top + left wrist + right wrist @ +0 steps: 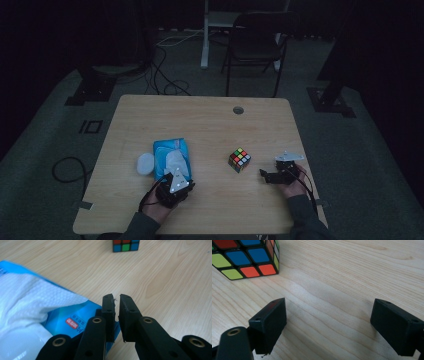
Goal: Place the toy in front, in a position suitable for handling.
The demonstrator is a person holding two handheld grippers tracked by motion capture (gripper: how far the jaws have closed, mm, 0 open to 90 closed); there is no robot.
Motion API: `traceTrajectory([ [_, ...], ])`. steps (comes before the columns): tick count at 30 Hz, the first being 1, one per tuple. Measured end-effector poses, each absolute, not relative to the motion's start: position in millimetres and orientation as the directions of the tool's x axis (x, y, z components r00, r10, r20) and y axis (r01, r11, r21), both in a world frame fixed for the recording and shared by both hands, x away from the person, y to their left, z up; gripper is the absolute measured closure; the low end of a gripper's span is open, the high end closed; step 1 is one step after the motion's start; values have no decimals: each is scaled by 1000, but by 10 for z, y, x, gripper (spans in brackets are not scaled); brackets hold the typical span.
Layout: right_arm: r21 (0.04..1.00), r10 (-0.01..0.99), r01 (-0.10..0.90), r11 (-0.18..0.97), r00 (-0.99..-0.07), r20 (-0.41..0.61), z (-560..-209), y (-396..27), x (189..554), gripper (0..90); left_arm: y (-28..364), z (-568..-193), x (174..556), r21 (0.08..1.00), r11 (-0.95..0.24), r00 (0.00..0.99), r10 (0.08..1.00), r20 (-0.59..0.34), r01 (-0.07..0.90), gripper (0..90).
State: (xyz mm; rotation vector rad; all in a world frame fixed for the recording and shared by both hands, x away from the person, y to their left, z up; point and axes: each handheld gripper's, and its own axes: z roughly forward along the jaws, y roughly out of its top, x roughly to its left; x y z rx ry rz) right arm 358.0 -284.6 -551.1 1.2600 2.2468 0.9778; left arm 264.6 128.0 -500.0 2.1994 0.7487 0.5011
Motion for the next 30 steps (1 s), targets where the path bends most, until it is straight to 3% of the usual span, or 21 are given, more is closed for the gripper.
traceTrajectory([
  [12, 730, 855, 586, 351, -518, 4, -5511, -2836, 3579, 139, 1855, -5014, 2673, 752, -499, 600, 781, 175, 430, 809],
  [19, 730, 852, 584, 355, -523, 5, -5509, -2792, 3576, 143, 2190, -5016, 2746, 763, -431, 502, 850, 162, 483, 742],
  [27, 731, 852, 584, 354, -523, 5, -5509, -2716, 3583, 143, 2235, -4867, 2747, 803, -372, 531, 843, 83, 465, 573],
  [30, 731, 853, 584, 353, -522, 5, -5509, -2715, 3584, 143, 2196, -4811, 2782, 818, -363, 557, 828, 64, 446, 557],
])
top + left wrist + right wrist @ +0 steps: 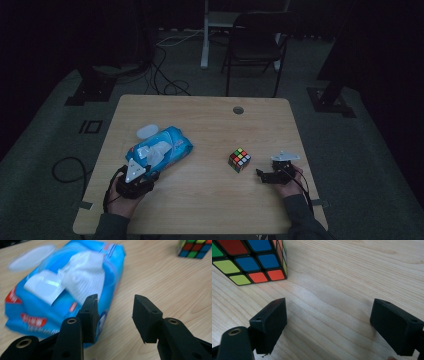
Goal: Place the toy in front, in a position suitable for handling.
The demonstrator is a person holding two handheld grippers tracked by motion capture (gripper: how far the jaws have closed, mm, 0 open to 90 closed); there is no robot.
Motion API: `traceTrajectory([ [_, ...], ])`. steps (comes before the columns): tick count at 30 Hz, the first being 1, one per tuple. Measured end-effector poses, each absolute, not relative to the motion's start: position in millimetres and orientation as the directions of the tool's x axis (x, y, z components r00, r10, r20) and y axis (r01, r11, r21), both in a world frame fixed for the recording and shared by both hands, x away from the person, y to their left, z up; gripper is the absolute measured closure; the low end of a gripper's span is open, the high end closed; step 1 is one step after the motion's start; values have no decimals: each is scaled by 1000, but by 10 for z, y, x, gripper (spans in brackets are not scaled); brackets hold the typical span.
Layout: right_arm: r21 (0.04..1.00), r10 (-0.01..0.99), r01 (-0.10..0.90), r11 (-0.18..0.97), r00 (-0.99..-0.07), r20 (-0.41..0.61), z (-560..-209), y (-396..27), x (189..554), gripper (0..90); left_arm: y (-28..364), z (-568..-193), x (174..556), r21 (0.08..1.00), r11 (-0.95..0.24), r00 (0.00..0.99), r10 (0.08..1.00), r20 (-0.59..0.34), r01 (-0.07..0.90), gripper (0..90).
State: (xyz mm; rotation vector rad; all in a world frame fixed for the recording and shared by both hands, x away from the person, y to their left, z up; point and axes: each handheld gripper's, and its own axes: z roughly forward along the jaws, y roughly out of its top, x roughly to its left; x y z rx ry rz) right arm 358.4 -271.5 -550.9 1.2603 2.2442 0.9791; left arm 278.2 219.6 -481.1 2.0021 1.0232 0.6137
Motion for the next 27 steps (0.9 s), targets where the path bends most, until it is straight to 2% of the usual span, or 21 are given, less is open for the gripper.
traceTrajectory([
  [12, 731, 853, 584, 354, -522, 5, -5509, -2715, 3584, 142, 2088, -4678, 2895, 837, -351, 604, 796, 32, 419, 546],
  [27, 731, 852, 584, 354, -524, 5, -5509, -2715, 3585, 142, 2055, -4650, 2998, 832, -336, 625, 781, -17, 442, 555],
])
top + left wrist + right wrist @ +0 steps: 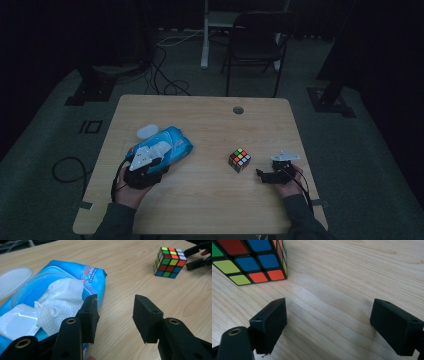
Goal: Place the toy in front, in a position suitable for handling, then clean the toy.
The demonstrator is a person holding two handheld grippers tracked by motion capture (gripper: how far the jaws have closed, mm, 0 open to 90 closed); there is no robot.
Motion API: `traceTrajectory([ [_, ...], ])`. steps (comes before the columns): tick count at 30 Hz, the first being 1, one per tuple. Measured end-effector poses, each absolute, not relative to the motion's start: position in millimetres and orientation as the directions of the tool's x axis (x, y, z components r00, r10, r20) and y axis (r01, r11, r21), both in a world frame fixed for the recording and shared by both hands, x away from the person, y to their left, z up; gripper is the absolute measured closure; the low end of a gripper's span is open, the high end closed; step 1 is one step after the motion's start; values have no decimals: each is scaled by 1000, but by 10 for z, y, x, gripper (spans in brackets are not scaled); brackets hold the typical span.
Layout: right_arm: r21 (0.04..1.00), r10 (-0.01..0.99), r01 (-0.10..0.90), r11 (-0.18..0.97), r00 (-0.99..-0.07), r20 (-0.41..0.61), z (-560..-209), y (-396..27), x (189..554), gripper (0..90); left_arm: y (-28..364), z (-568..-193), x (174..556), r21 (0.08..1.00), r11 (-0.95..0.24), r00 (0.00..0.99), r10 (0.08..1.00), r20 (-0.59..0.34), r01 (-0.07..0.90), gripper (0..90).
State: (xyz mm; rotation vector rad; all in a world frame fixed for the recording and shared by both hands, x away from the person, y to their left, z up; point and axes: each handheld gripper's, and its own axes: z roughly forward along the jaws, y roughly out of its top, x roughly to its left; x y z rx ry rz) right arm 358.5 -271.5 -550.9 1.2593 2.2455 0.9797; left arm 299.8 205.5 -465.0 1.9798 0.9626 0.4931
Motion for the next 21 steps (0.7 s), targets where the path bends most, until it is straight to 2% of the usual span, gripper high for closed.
traceTrajectory([
  [13, 731, 852, 584, 354, -524, 5, -5509, -2715, 3585, 142, 2027, -4643, 3110, 826, -333, 619, 785, -25, 455, 549],
  [21, 731, 852, 584, 354, -524, 6, -5509, -2715, 3585, 142, 2016, -4647, 3166, 824, -327, 595, 804, -15, 463, 470],
])
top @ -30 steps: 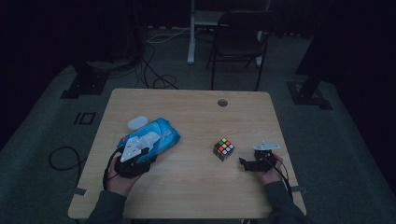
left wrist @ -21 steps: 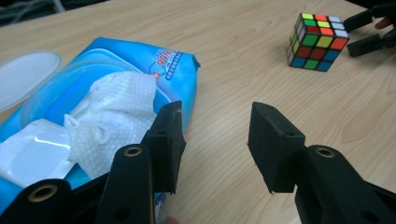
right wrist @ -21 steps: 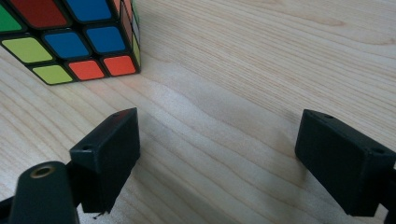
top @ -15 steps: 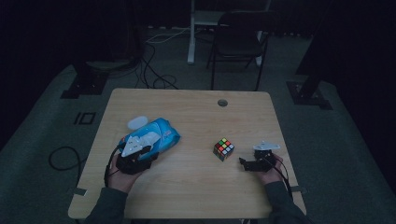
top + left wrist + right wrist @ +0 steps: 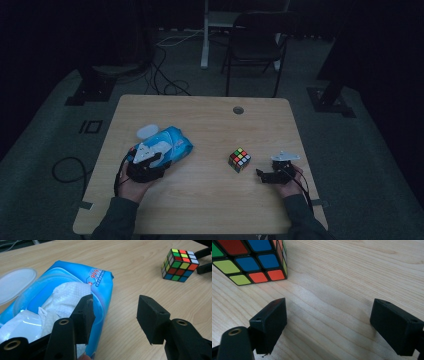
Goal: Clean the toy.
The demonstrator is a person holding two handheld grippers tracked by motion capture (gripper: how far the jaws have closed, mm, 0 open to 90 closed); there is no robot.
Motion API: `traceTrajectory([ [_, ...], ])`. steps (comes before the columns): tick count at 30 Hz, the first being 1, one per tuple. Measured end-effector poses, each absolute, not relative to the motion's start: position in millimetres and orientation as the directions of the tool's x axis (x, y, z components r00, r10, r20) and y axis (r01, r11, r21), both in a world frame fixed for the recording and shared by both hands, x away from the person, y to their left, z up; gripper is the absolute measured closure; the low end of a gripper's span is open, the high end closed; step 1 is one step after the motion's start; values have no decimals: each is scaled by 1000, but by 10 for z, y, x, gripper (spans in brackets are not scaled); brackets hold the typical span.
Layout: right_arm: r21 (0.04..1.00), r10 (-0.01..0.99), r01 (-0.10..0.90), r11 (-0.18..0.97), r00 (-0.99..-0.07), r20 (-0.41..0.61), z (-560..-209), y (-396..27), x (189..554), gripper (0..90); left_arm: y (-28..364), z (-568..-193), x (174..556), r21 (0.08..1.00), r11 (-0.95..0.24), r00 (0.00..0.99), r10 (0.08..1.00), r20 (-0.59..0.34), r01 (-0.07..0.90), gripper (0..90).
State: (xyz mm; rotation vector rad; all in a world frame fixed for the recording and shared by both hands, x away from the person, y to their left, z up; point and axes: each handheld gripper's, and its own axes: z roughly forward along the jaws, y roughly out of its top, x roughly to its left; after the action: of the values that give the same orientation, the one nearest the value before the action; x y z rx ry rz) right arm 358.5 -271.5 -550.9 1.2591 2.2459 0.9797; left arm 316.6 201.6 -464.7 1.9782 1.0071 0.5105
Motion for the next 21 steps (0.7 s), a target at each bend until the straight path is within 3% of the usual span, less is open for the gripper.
traceTrajectory([
  [11, 731, 852, 583, 354, -524, 5, -5509, -2715, 3585, 142, 2033, -4615, 3238, 832, -318, 583, 812, -7, 453, 403],
  [21, 731, 851, 583, 355, -524, 4, -5510, -2716, 3585, 143, 2018, -4702, 3403, 800, -364, 549, 834, 51, 478, 289],
])
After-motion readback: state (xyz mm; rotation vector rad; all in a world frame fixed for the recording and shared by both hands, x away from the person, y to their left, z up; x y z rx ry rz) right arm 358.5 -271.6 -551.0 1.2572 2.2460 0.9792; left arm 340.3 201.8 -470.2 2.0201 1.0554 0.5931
